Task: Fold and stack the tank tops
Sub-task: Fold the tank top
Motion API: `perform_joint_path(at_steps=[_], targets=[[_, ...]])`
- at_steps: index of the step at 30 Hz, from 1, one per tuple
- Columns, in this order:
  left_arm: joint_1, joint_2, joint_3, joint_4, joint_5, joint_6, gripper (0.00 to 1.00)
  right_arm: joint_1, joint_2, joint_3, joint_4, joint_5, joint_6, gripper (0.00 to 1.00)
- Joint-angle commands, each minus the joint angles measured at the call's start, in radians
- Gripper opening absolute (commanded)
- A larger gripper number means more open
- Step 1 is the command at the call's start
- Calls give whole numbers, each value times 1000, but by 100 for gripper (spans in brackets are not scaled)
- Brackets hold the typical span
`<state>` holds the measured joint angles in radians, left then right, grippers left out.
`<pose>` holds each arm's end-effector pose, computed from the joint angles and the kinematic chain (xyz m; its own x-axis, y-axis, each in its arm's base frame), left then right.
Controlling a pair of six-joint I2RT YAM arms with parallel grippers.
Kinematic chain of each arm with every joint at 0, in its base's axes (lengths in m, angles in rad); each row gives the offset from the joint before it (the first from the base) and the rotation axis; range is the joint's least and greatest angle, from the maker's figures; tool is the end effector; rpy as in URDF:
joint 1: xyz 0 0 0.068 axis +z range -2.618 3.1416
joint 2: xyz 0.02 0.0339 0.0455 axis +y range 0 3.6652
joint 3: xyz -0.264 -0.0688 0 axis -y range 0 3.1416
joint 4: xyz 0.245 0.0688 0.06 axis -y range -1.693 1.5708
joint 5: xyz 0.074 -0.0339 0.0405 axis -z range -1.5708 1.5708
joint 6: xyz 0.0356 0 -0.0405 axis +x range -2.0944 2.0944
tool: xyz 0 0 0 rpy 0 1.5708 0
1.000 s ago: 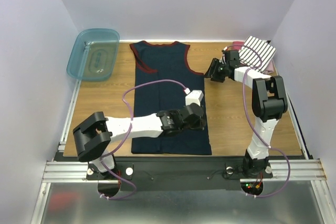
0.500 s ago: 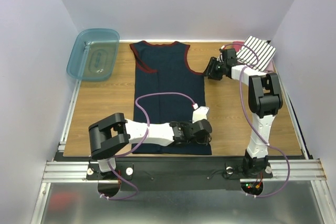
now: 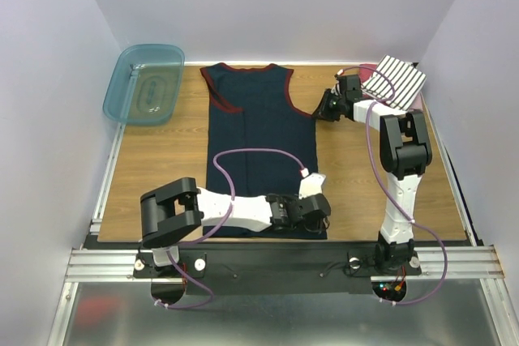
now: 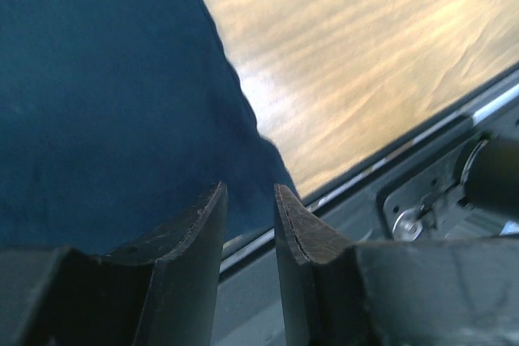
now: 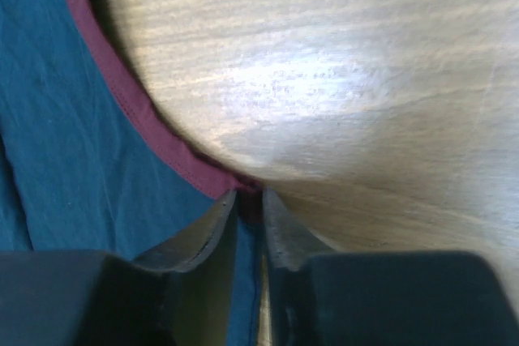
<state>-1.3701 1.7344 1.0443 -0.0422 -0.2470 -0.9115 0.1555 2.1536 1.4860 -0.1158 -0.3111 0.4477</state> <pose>0.0825 -0.3617 0.1917 -0.8040 0.1077 -0.5847 0.4545 0.7454 -0.4877 0.4639 0.0838 0.1532 -0.7850 0.2941 -0.5452 -0.0243 0.8649 0.5014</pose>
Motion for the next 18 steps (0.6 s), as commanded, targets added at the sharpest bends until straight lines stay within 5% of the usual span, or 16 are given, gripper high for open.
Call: perform_joint_path(at_steps=[1,9,18], targets=[[-44,22,54,-62,-17,5,42,15,23,28,1,13,-12,20],[-83,102,163,-128,-32,45,45,13,12,30,-1,15,-7,7],[-90,192,235,-173,-61,77,46,15,-12,25,-1,23,-12,4]])
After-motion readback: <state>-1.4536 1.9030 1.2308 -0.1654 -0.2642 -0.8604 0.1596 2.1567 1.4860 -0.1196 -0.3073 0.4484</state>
